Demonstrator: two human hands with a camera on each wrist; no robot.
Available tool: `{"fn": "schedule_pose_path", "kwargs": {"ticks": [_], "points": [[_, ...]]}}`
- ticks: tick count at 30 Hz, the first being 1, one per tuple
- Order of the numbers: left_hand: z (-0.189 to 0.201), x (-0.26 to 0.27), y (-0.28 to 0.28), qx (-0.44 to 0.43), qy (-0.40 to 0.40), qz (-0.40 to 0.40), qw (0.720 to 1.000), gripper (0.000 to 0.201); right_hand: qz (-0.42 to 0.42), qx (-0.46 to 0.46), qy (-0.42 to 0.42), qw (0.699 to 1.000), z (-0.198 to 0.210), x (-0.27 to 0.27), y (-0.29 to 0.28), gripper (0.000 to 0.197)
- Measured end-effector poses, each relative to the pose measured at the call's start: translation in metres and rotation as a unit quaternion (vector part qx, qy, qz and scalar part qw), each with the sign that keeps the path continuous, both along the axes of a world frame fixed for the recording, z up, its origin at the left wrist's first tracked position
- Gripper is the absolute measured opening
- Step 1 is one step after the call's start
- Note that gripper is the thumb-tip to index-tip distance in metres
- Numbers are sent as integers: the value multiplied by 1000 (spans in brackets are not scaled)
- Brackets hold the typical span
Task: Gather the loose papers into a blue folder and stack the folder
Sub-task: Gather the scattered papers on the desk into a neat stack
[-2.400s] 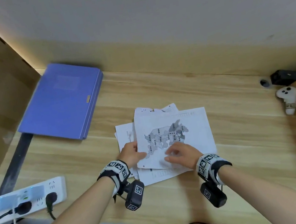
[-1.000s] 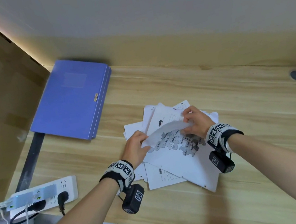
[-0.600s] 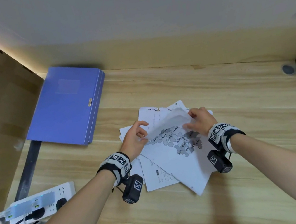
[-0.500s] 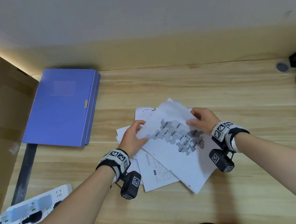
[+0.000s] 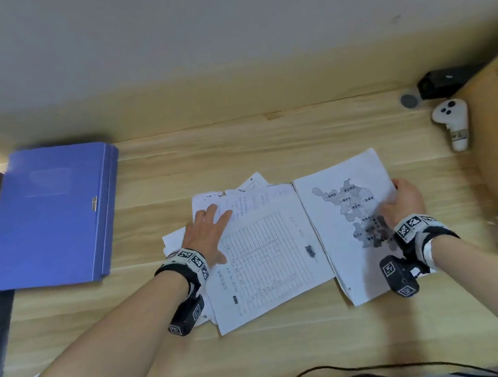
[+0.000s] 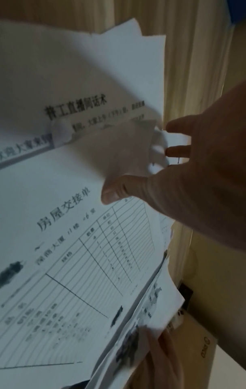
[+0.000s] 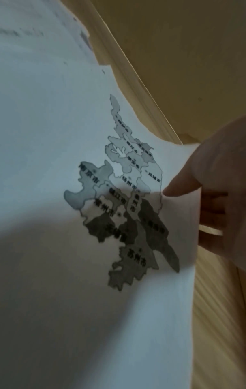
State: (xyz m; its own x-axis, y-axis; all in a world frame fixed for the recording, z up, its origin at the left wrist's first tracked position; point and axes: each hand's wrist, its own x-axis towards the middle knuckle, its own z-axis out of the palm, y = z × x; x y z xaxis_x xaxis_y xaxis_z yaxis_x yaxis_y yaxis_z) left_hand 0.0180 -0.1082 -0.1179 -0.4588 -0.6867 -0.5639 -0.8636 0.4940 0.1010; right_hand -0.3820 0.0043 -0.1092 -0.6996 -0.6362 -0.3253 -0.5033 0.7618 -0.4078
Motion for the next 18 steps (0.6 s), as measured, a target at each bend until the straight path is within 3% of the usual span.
{"fn": "schedule_pose_path", "kwargs": {"ticks": [3, 7, 10, 13, 15, 18], "points": [[0, -1, -2, -8, -11, -36, 999, 112, 31, -21, 66, 997, -1, 14, -11, 76], [-2, 8, -4, 3, 22, -18, 1000, 109, 205, -114, 21, 972, 2, 71, -37, 57], [4, 29, 0, -18, 135, 131, 982, 82, 373, -111, -56, 920, 6, 134, -55, 47], [10, 65, 5, -119, 230, 289, 922, 50, 484, -43, -64, 872, 6, 185, -72, 51], [10, 87, 7, -105, 206, 361, 903, 49, 521, -5, -39, 852, 6, 205, -81, 56], [6, 104, 9, -17, 196, 428, 882, 55, 545, 53, 16, 837, -2, 220, -89, 64]]}}
